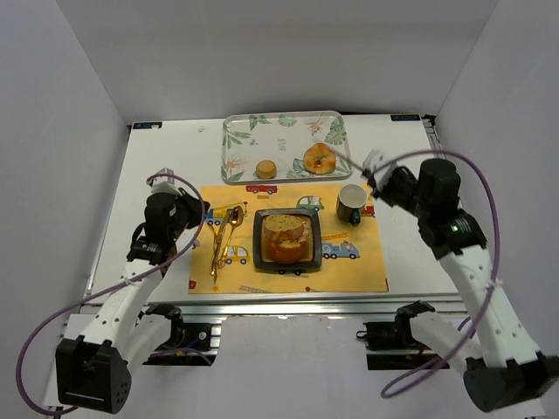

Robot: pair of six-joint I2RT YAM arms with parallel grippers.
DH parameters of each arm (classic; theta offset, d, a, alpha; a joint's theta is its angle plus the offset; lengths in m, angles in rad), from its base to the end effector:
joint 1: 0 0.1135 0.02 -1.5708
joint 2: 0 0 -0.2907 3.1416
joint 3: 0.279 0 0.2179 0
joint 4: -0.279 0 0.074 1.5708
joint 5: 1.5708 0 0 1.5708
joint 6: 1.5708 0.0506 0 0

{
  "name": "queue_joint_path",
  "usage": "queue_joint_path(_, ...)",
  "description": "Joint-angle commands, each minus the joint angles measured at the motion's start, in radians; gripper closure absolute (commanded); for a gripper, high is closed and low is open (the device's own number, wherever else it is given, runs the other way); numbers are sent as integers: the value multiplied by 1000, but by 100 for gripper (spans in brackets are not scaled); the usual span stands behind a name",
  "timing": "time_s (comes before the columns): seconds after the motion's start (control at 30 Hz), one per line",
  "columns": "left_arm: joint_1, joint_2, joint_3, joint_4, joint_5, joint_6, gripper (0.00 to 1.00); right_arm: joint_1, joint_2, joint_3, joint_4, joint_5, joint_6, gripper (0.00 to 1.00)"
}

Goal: Place the bread

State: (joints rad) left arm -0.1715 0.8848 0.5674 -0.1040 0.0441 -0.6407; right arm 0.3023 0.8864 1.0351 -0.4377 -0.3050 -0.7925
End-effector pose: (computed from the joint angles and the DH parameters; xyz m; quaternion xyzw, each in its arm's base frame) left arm 0.1644 -0.0307 0.2791 -0.1834 0.8190 -0.2317 0.4919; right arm 0.1403 0.0597 0.3943 -0.4899 0.6292 -0.0253 0.6029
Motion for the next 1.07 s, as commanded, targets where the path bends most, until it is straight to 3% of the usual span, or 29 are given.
queue_joint_path(0.0, 6, 35, 45, 56, 98, 10, 100, -83, 123, -48, 292, 411, 444, 100)
queue_joint_path(0.07, 6, 51, 54, 69, 144, 22, 100, -190, 190, -66, 352, 475, 597, 100)
queue_joint_path(0.13, 6, 69, 58, 78, 168, 26, 98, -288, 293, -87, 349, 371, 672, 100)
queue_joint_path(0.17, 6, 77, 57, 84, 187, 24, 93, -364, 327, -104, 387, 357, 711, 100)
queue_joint_path(0.2, 6, 88, 55, 86, 191, 21, 85, -382, 391, -150, 421, 345, 705, 100)
queue_joint_path(0.23, 6, 92, 54, 92, 197, 16, 67, -393, 417, -176, 472, 352, 678, 100)
queue_joint_path(0.37, 3, 102, 43, 133, 227, -7, 31, -452, 570, -250, 631, 340, 619, 100)
queue_joint_path(0.4, 3, 103, 42, 139, 237, -8, 29, -462, 597, -236, 599, 269, 630, 100)
queue_joint_path(0.47, 0, 114, 40, 151, 256, -13, 24, -476, 655, -202, 518, 198, 616, 79)
queue_joint_path(0.5, -3, 118, 42, 155, 261, -13, 24, -477, 661, -208, 518, 189, 612, 62)
queue_joint_path(0.57, -5, 126, 42, 174, 272, -22, 23, -480, 675, -224, 499, 173, 586, 41)
queue_joint_path(0.6, -8, 128, 42, 185, 283, -28, 23, -480, 680, -219, 458, 175, 573, 20)
queue_joint_path(0.63, -8, 134, 42, 199, 289, -36, 23, -488, 683, -213, 439, 172, 569, 11)
queue_joint_path(0.87, -34, 167, 58, 228, 315, -40, 23, -490, 557, -112, 263, 300, 516, 11)
queue_joint_path(1.03, -48, 169, 55, 251, 321, -59, 26, -445, 439, -12, 234, 230, 492, 11)
